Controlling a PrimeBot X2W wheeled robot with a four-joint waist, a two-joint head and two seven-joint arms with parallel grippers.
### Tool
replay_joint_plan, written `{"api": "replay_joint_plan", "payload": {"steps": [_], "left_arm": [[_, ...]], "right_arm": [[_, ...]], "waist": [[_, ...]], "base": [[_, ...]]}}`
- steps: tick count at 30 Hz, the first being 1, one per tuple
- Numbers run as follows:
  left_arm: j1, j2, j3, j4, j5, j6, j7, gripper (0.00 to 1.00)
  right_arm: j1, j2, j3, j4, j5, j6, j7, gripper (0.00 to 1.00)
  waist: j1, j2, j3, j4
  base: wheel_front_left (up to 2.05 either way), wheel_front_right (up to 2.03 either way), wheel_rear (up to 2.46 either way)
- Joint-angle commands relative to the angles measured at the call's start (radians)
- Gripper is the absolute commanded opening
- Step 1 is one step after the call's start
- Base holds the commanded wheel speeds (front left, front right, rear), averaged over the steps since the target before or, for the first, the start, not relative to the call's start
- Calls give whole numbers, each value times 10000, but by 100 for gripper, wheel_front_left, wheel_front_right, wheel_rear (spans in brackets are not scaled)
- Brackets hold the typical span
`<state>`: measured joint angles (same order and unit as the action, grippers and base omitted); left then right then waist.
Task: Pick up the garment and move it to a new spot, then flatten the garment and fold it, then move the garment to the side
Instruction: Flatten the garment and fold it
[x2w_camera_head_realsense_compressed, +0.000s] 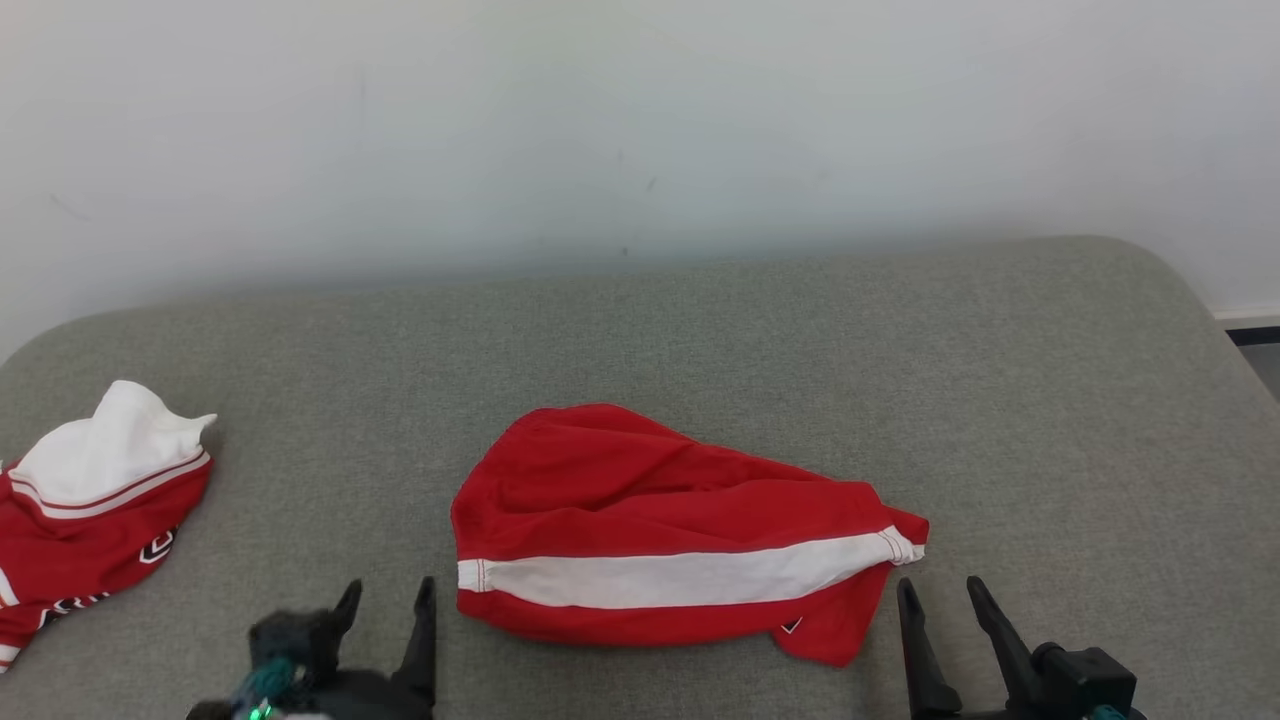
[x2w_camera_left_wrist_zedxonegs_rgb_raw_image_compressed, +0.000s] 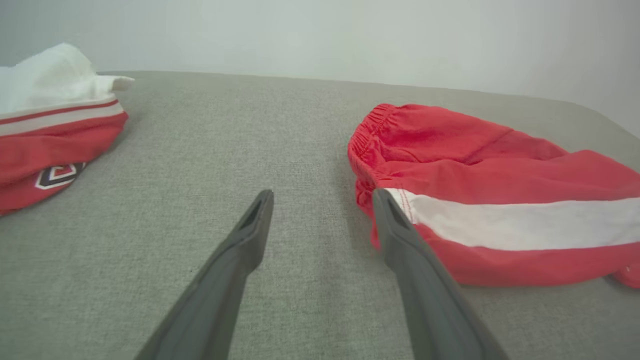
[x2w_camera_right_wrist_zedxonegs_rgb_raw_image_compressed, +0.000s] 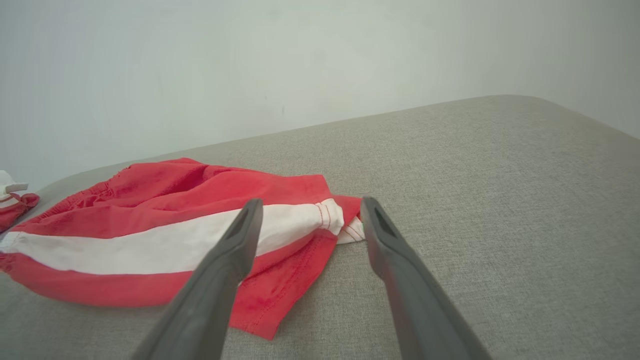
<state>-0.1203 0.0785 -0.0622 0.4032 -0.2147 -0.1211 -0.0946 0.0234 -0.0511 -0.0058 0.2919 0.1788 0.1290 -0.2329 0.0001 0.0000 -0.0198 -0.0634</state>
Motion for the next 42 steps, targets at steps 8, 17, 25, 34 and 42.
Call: {"api": "replay_joint_plan", "payload": {"steps": [8, 17, 25, 34, 42], "left_arm": [[-1538, 225, -734, 863, -984, -102, 2460, 100], [-1781, 350, -862, 781, -1208, 34, 3300, 100], [-1516, 210, -1189, 442, -974, 334, 3120, 100], [-1296, 253, -1295, 22, -1067, 473, 3056, 100], [-1466, 302, -1376, -73, -1215, 395, 3170, 100]], "right_arm": [[-681, -163, 682, 46, -59, 36, 1007, 100], [-1783, -1537, 1743, 165, 1021, 36, 3008, 100], [-2102, -2138, 2299, 94, 1481, 36, 3537, 100], [-2492, -2331, 2252, 375, 1404, 36, 3706, 100], [-2872, -2303, 2160, 922, 1944, 36, 4170, 100]], "waist": [[-1, 0, 155, -391], [-1, 0, 712, -551], [-1, 0, 1127, -417], [-1, 0, 1299, -412], [-1, 0, 1303, -327]], "base": [[0, 0, 0], [0, 0, 0], [0, 0, 0], [0, 0, 0], [0, 0, 0]]}}
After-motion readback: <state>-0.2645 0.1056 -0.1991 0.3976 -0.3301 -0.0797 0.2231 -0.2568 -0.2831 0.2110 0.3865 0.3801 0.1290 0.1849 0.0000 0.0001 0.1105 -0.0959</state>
